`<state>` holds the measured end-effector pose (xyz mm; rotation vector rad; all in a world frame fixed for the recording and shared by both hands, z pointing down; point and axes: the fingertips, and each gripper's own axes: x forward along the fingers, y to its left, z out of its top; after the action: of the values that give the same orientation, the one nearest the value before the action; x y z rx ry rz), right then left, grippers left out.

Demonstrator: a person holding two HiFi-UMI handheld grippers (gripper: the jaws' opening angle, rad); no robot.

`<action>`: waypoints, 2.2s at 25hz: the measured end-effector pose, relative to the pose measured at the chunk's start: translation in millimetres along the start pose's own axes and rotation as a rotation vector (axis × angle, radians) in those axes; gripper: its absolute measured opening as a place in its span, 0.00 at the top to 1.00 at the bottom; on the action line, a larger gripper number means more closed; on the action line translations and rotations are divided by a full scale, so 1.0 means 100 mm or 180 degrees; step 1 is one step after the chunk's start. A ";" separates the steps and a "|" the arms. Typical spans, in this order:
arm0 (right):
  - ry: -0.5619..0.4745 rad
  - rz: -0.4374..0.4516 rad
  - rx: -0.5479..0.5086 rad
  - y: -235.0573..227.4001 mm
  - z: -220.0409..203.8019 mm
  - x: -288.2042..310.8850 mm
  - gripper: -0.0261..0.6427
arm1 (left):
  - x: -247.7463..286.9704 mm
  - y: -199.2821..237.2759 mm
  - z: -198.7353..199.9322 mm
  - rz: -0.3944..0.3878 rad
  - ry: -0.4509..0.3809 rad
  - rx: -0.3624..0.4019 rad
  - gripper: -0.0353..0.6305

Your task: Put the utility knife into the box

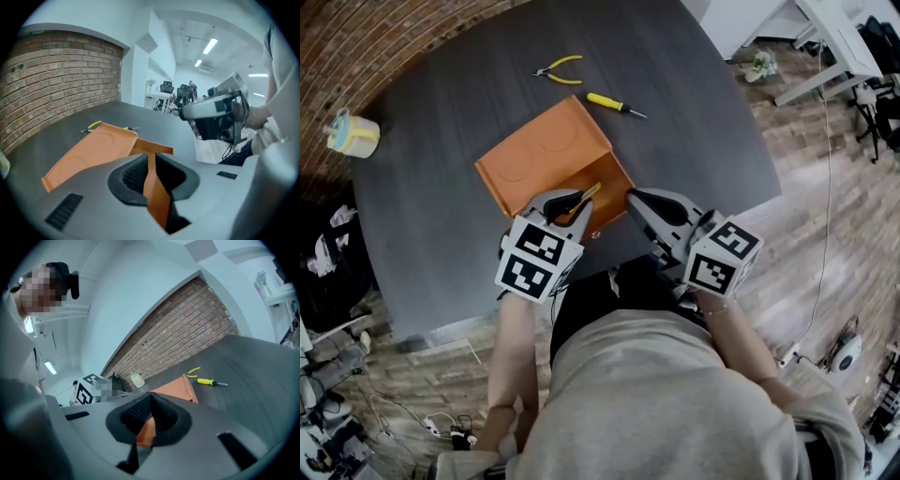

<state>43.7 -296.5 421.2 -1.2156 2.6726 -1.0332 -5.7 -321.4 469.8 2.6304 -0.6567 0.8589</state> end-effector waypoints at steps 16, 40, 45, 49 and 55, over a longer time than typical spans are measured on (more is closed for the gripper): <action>-0.0069 0.0449 -0.0623 0.51 0.57 0.26 0.95 | -1.14 0.17 0.74 0.0508 -0.1678 -0.0674 0.91; 0.0148 0.0871 -0.0936 0.87 0.45 0.50 0.96 | -1.25 0.26 0.50 0.0949 -0.1973 -0.1197 0.91; 0.0166 0.0898 -0.0912 0.87 0.42 0.51 0.96 | -1.23 0.22 0.46 0.0938 -0.1912 -0.1209 0.91; 0.0193 0.0872 -0.0917 0.85 0.38 0.49 0.96 | -1.23 0.24 0.42 0.0978 -0.1894 -0.1212 0.91; 0.0279 0.0799 -0.0910 0.77 0.30 0.47 0.96 | -1.22 0.26 0.42 0.0983 -0.1880 -0.1193 0.91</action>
<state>-31.1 -309.2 364.2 -0.8485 3.0212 -0.7042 -86.6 -320.4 365.6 2.4488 -1.2536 -0.0165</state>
